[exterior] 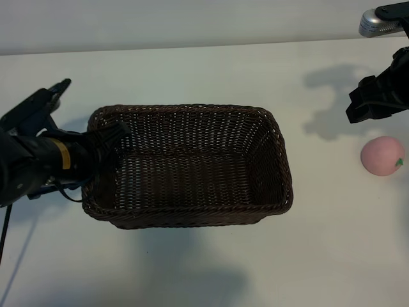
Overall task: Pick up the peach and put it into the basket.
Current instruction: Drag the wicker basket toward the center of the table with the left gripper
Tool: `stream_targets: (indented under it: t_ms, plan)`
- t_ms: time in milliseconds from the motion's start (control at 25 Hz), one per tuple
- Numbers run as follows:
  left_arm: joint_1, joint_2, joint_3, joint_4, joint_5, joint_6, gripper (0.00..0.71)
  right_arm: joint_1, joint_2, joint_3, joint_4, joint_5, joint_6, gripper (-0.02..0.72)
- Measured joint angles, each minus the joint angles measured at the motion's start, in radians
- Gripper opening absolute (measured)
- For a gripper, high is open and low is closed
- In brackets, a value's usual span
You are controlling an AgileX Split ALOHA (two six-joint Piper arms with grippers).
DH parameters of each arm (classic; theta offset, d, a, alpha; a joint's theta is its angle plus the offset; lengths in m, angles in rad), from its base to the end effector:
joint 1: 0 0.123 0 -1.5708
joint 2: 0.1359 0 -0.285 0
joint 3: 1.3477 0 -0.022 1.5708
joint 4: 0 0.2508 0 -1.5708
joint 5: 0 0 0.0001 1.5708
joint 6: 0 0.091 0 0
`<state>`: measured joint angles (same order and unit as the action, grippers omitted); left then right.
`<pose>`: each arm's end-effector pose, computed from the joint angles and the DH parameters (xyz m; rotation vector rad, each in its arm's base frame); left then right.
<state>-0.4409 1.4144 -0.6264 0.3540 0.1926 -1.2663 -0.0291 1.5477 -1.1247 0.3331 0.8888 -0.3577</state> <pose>0.2356 -0.1045 0.1929 -0.6249 2.4409 -0.5031 0.3087 0.0141 0.2623 -0.2221 2.7239 0.3068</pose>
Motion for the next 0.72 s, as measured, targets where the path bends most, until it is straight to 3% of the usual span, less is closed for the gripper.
stream_targets:
  t_ms: [720]
  plan:
    - [0.0,-0.023,0.005,-0.019,-0.217,-0.007,0.337,0.0,0.0,0.0,0.002,0.0,0.0,0.595]
